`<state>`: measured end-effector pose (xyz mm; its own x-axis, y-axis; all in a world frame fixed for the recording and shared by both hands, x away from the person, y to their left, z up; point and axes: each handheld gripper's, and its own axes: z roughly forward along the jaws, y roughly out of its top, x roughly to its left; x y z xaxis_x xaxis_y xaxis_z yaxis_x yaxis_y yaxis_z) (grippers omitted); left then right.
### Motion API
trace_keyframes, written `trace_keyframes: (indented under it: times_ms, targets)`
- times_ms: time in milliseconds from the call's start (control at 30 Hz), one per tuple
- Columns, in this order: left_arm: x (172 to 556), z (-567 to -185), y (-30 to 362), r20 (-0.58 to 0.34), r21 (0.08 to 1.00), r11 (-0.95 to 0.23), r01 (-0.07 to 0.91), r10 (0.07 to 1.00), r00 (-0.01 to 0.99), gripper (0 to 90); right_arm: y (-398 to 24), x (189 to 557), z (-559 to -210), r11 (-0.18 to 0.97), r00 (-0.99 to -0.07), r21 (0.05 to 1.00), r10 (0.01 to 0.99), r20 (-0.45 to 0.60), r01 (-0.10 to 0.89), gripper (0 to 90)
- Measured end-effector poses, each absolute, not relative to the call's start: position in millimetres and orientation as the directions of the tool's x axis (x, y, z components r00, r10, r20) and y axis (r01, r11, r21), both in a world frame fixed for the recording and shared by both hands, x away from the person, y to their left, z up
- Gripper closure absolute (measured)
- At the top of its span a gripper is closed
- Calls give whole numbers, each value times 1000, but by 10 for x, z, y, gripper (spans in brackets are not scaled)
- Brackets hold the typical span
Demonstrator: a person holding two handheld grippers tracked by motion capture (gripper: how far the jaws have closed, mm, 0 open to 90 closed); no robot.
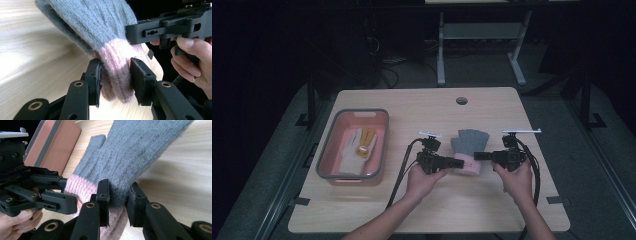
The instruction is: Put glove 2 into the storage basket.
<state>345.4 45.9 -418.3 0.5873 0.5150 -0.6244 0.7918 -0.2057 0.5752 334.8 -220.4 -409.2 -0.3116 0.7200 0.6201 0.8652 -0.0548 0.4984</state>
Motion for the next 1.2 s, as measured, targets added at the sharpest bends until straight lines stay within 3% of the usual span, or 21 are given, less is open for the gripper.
trace_keyframes:
  times_ms: [1200]
  targets:
    - [3488, -3867, 1111, -603, 621, -154, 768, 532, 594, 624, -1608, 3591, -3756, 18, -403, 528, 667, 626, 849, 735]
